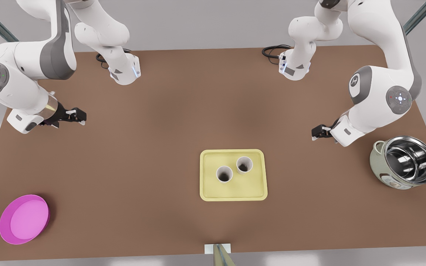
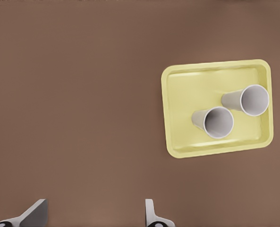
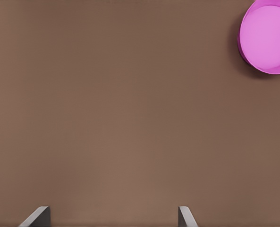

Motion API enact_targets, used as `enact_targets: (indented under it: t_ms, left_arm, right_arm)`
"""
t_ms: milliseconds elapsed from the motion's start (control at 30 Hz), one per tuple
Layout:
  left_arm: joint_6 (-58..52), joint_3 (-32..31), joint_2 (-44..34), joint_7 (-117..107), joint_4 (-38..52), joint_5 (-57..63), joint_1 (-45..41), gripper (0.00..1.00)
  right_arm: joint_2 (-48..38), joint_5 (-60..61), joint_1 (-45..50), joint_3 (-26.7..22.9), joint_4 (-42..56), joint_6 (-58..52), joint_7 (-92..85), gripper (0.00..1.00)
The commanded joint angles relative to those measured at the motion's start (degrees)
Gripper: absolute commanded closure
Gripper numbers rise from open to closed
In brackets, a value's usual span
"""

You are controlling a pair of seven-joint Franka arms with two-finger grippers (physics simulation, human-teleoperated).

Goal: Use the left arm to pick up the white IKEA cup from the tray and place it on the middle-left position; use the right arm to pick up the white IKEA cup from the tray and place it on the middle-right position

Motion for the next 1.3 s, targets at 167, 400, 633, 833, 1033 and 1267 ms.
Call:
enact_targets:
  t_ms: [167, 400, 633, 833, 1033, 1267]
  left_arm:
    - [5.10, -0.19, 3.15, 1.50, -1.03, -1.33, -1.23, 0.00]
    - [7.39, -0.19, 5.44, 5.11, -0.58, 1.04, -1.23, 0.00]
    - [8.00, -0.19, 7.64, 1.85, -0.85, 4.82, -2.55, 0.00]
    - [8.00, -0.10, 7.81, 1.85, -1.11, 4.65, -2.55, 0.00]
    - [7.91, -0.10, 7.90, 1.94, -1.46, 4.65, -2.55, 0.00]
    - [8.00, -0.10, 8.16, 1.94, -1.64, 4.65, -2.55, 0.00]
  right_arm:
    - [10.72, -0.02, 8.26, 0.43, 7.58, 0.92, 10.70, 0.00]
    - [34.01, 0.07, 24.26, 0.52, 19.88, 28.07, 45.06, 0.00]
    - [46.50, -0.02, 27.86, 4.57, 25.08, 50.31, 52.54, 0.00]
    - [50.01, -0.02, 31.82, 4.65, 24.72, 58.05, 53.77, 0.00]
    - [51.95, -0.02, 34.28, 4.65, 24.99, 58.13, 53.42, 0.00]
    - [55.64, -0.64, 34.63, 4.39, 24.81, 58.13, 53.07, 0.00]
